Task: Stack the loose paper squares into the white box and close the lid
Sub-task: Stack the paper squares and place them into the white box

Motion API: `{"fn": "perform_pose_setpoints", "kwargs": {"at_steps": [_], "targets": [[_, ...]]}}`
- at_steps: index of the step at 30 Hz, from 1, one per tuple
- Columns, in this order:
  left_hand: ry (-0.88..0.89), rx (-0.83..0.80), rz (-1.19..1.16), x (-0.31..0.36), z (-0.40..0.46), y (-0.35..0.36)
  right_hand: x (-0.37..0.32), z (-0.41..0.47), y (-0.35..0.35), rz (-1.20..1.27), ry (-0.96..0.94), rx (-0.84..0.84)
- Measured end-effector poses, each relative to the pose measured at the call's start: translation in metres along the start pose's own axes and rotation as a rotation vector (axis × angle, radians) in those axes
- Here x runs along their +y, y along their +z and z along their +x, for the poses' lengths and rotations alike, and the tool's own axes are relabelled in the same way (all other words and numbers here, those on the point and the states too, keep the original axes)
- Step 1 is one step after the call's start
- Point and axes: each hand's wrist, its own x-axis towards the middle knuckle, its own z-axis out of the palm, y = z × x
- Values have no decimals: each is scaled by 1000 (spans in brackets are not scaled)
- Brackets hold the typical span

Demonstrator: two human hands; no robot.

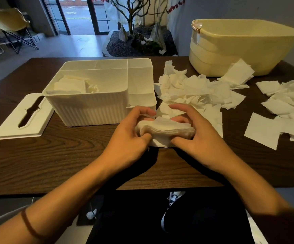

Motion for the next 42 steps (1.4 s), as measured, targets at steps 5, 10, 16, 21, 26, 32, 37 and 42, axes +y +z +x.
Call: {"fn": "perform_pose_setpoints", "kwargs": {"at_steps": [5,10,16,21,26,32,37,42], "targets": [[13,10,71,1,1,8,-4,10,5,-60,3,-53],[-1,-22,107,-1,3,-2,1,5,-6,-4,-14,-23],[-20,25,-23,6,4,-7,-1,9,-15,-3,-52,37],[-117,10,-181,6,-1,-1,1,5,-2,32,-64,57],[-122,2,-196,2,3,-5,3,4,1,29,-59,73],[-121,-212,278,25,23,-24,-12,17,-12,122,-4,91],[-335,-451,148,45,31,-32,-37,35,-21,266,102,-76],[-372,-255,-260,27,24,-20,-36,42,-11,411,297,117]]}}
